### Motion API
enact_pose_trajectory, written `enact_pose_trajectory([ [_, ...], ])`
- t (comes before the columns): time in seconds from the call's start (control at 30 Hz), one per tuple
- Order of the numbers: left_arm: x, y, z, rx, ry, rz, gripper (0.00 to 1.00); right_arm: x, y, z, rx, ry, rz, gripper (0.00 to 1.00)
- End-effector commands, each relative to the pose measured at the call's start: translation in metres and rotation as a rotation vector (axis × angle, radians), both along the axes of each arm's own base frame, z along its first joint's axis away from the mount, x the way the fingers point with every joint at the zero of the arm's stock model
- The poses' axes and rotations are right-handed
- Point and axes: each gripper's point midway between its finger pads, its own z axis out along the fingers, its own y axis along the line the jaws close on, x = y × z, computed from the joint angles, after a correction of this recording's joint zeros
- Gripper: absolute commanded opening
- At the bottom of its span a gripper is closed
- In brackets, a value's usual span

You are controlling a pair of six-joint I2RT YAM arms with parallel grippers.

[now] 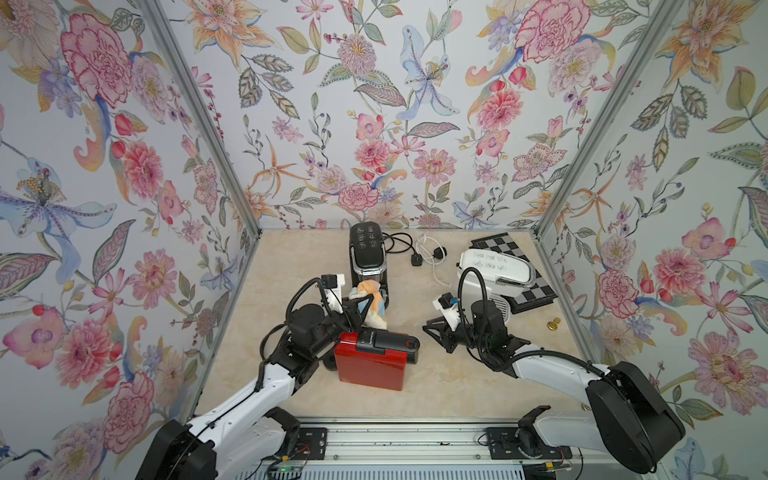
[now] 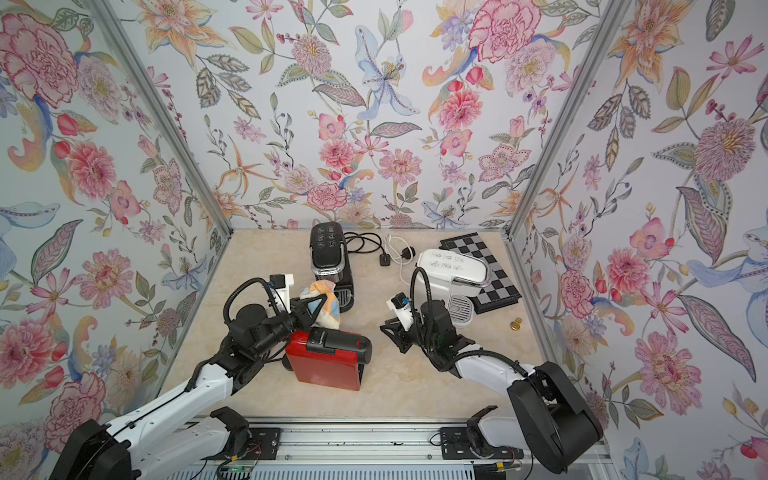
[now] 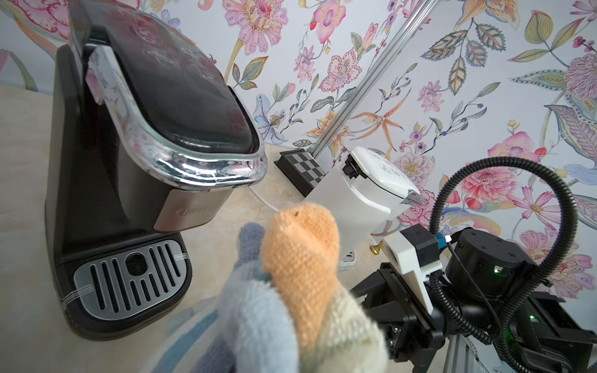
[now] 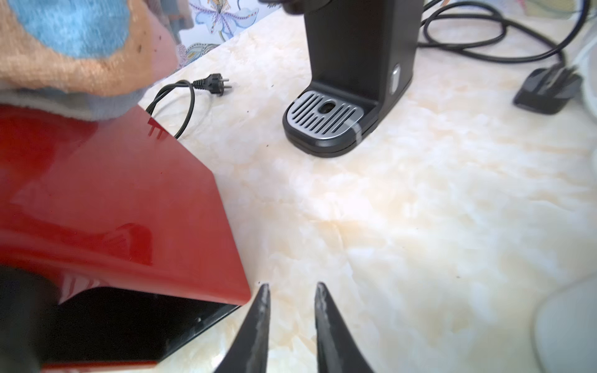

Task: Wipe the surface of a coffee machine
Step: Adjust the coffee machine at the center of the board, then wipe the dirt from the surface of the coffee machine.

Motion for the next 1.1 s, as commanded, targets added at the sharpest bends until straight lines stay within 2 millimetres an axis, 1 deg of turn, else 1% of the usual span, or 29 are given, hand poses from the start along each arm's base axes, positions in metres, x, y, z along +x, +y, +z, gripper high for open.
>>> enact_pose_trajectory([
  [0.0, -0.042, 0.005, -0.104, 0.119, 0.384, -0.029, 0.0, -0.004, -0.001, 0.008, -0.002, 0.001, 0.012, 0.37],
  [0.03, -0.038, 0.016, -0.103, 0.125, 0.379, 0.021, 0.0, -0.004, -0.002, 0.008, -0.006, 0.009, 0.007, 0.41],
  [0.1, -0.032, 0.039, -0.092, 0.116, 0.345, 0.11, 0.0, -0.005, -0.004, 0.009, -0.01, 0.021, -0.01, 0.53],
  [0.2, -0.024, 0.078, -0.066, 0.092, 0.255, 0.265, 0.0, -0.009, -0.007, 0.011, -0.003, 0.03, -0.022, 0.64],
  [0.23, -0.023, 0.089, -0.057, 0.085, 0.222, 0.303, 0.0, -0.011, -0.008, 0.012, -0.003, 0.031, -0.025, 0.66],
  [0.3, -0.021, 0.103, -0.048, 0.081, 0.19, 0.344, 0.0, -0.013, -0.01, 0.013, -0.008, 0.033, -0.032, 0.67],
  [0.37, -0.02, 0.111, -0.047, 0.114, 0.194, 0.362, 0.0, -0.016, -0.011, 0.014, -0.014, 0.036, -0.039, 0.69],
  [0.5, -0.021, 0.122, -0.05, 0.177, 0.208, 0.407, 0.0, -0.017, -0.016, 0.025, -0.026, 0.021, -0.058, 0.7],
  [0.53, -0.023, 0.126, -0.052, 0.188, 0.213, 0.426, 0.0, -0.017, -0.017, 0.029, -0.024, 0.016, -0.068, 0.72],
  [0.67, -0.032, 0.147, -0.063, 0.253, 0.265, 0.511, 0.0, -0.013, -0.019, 0.051, -0.005, -0.001, -0.099, 0.79],
  [0.73, -0.037, 0.146, -0.061, 0.246, 0.255, 0.499, 0.0, -0.011, -0.015, 0.067, 0.014, -0.001, -0.095, 0.83],
  [0.8, -0.038, 0.137, -0.055, 0.206, 0.23, 0.45, 0.0, -0.014, -0.004, 0.081, 0.03, 0.005, -0.058, 0.84],
  [0.87, -0.04, 0.137, -0.057, 0.22, 0.243, 0.447, 0.0, -0.017, 0.011, 0.093, 0.031, 0.01, -0.026, 0.85],
  [0.93, -0.042, 0.137, -0.058, 0.23, 0.254, 0.442, 0.0, -0.023, 0.033, 0.105, 0.032, 0.024, 0.03, 0.86],
  [1.0, -0.043, 0.137, -0.057, 0.224, 0.256, 0.45, 0.0, -0.029, 0.055, 0.112, 0.017, 0.029, 0.082, 0.87],
  [1.07, -0.045, 0.136, -0.057, 0.225, 0.252, 0.443, 0.0, -0.036, 0.078, 0.115, -0.009, 0.018, 0.128, 0.88],
])
